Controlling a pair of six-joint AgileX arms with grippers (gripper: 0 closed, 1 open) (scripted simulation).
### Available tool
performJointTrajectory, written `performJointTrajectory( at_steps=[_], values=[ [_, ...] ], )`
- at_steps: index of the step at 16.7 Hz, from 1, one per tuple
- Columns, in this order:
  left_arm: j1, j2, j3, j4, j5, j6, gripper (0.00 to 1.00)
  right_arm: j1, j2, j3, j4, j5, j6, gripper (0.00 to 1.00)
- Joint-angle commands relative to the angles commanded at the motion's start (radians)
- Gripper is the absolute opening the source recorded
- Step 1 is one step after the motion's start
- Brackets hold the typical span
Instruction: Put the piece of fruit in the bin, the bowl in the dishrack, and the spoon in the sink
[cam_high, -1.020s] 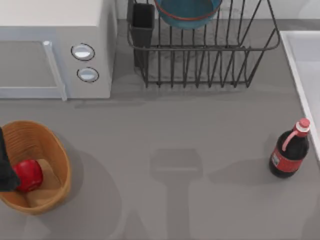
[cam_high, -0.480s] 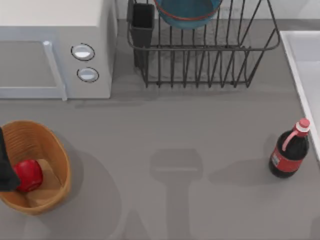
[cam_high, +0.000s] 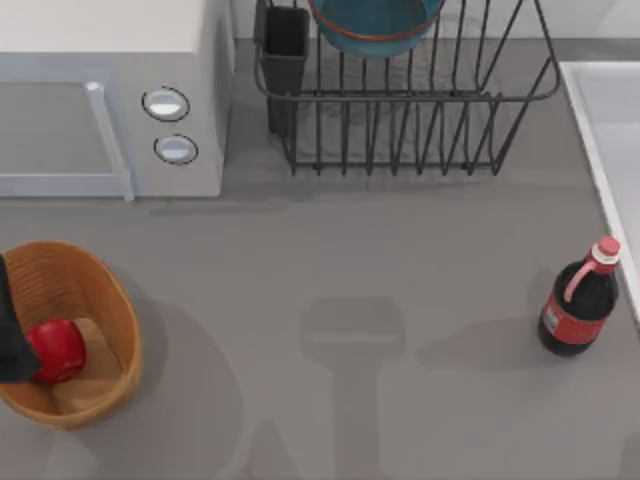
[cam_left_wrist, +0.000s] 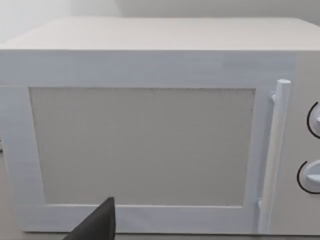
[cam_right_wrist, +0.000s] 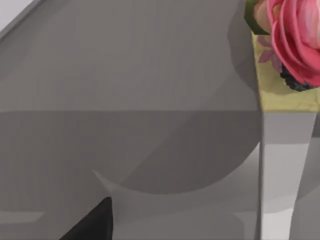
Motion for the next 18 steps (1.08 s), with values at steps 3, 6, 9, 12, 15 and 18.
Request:
performJointTrajectory(
  at_steps=[3,6,9,12,15,18],
  values=[
    [0.000,0.000,0.000,0.000,0.000,0.000,1.00,0.000,0.000,0.000,0.000,0.000,0.000,0.17],
    [0.000,0.000,0.000,0.000,0.000,0.000,1.00,0.000,0.000,0.000,0.000,0.000,0.000,0.00],
    [0.000,0.000,0.000,0.000,0.000,0.000,1.00,0.000,0.000,0.000,0.000,0.000,0.000,0.00],
    [0.000,0.000,0.000,0.000,0.000,0.000,1.00,0.000,0.000,0.000,0.000,0.000,0.000,0.00],
    [0.000,0.000,0.000,0.000,0.000,0.000,1.00,0.002,-0.073,0.042,-0.080,0.007,-0.001,0.00],
    [0.000,0.000,0.000,0.000,0.000,0.000,1.00,0.001,-0.096,0.096,-0.151,0.007,-0.003,0.00]
  ],
)
